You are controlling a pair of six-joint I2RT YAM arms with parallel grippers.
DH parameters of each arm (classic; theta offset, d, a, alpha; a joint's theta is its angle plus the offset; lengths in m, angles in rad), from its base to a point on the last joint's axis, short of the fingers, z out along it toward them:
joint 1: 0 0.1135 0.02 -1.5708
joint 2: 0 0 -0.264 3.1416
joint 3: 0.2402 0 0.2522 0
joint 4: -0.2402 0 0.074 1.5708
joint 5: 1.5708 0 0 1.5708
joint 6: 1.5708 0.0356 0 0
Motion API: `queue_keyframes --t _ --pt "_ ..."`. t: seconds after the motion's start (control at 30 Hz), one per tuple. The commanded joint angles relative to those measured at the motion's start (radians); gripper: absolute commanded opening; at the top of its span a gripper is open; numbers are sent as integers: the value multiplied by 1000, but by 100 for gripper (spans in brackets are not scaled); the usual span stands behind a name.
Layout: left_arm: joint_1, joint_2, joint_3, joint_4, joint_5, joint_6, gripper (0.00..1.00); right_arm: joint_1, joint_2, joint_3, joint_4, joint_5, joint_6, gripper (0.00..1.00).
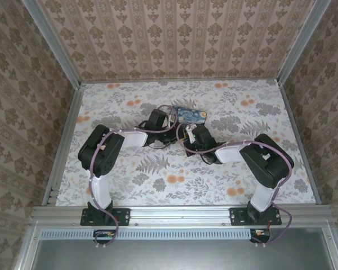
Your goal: Unlock a padlock with a key
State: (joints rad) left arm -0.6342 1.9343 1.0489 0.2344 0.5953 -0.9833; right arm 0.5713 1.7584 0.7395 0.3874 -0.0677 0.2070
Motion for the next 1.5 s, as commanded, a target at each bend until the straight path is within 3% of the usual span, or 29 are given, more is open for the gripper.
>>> queue_keyframes --t 0.0,0.23,0.33,0.43,0.8,1.0,1.17,1.47 --pt "-7 17 -32 -63 29 -18 0 -73 -54 -5 126 -203 126 0" --pt "-1 15 -37 -67 26 -14 0 -119 -15 20 139 -419 218 0" --pt "3 11 -38 -66 26 -14 0 -129 -26 -9 142 -410 237 36" --pt "5 3 -42 -69 24 -9 0 -153 -60 -58 153 -390 258 44" --pt "10 0 -42 -67 29 -11 0 -175 -159 -141 90 -309 234 45" --pt "9 -1 -43 -66 33 -15 0 -132 -174 -108 10 -263 156 45" --pt "8 0 -33 -73 37 -15 0 -54 -153 -52 -77 -144 65 46" --pt "8 0 -29 -77 34 -15 0 -25 -86 -4 -117 -69 12 47"
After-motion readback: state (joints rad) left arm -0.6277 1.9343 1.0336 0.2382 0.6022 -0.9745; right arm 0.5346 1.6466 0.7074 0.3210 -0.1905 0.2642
